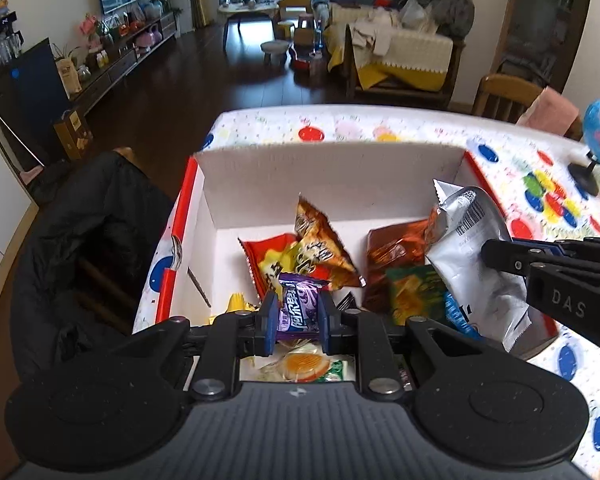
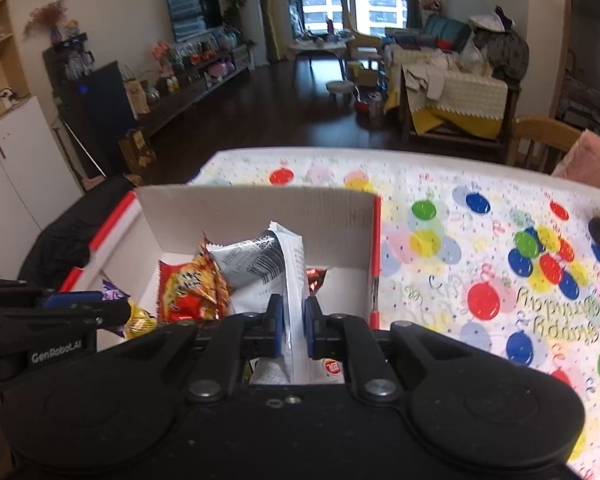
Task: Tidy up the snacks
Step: 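Open both tools to drop the purple candy and white packet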
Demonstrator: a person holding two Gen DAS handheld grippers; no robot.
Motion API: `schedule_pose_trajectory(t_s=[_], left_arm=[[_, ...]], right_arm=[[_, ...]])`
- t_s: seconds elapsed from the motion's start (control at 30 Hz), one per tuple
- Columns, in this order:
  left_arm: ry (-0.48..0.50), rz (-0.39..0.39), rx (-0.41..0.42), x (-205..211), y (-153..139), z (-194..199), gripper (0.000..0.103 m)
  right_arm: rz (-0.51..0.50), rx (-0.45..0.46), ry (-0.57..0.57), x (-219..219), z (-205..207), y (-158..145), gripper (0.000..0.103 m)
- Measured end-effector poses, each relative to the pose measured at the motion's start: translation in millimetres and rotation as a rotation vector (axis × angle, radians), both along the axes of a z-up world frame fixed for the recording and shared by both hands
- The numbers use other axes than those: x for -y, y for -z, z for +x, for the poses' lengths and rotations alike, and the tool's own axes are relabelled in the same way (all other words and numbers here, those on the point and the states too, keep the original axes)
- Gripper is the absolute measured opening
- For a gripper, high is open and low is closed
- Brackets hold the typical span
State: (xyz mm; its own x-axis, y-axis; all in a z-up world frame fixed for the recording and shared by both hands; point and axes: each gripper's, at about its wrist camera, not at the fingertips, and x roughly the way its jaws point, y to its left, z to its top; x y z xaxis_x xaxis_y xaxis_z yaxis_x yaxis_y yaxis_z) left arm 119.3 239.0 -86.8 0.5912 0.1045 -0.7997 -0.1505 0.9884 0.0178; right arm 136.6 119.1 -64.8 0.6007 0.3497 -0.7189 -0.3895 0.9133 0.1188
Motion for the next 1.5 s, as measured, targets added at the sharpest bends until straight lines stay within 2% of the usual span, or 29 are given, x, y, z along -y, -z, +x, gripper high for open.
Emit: schedule_pose_trajectory(t_s=[0.27,0.33,0.47,0.6,0.63,0.73,0.97,1.1,1.33,1.4,1.5], left_arm=[[0.031,0.016,-0.047,2,22,8,0.02],[0.037,0.014,-0.053,3,25,9,0.02],[0.042,-0.004,-0.073,3,27,9,0.021],[0.053,-0.012,-0.062,5,23,2,0.033],[0.055,-0.018,-0.061,5,22,1,0.04],[0.054,-0.032,-0.038,5,15,-6,0.052],[0.054,-0.048,0.013,4,-6,-25,0.059],[0.056,-0.064,0.05,3,-21,-37,0.065],[0.061,-0.079,0.109,5,-44,-57,0.075],[0.063,-0.09,0.125,4,-50,-63,0.08],[0.07,-0.1,0.146,6,-58,-71,0.082]], right_arm=[[-0.016,-0.047,0.02,-7,0,20,0.011],[-0.014,-0.048,0.027,-7,-1,21,0.017],[-0.008,-0.057,0.027,-5,-3,21,0.021],[0.011,-0.057,0.03,-2,-11,18,0.025],[0.015,-0.055,0.028,-2,-13,16,0.026],[0.034,-0.044,0.025,1,-21,10,0.035],[0.058,0.015,0.04,10,-42,-10,0.063],[0.083,0.048,0.054,17,-54,-24,0.076],[0.124,0.086,0.073,26,-72,-45,0.084],[0.138,0.094,0.085,30,-78,-49,0.093],[0.15,0.112,0.099,34,-86,-56,0.099]])
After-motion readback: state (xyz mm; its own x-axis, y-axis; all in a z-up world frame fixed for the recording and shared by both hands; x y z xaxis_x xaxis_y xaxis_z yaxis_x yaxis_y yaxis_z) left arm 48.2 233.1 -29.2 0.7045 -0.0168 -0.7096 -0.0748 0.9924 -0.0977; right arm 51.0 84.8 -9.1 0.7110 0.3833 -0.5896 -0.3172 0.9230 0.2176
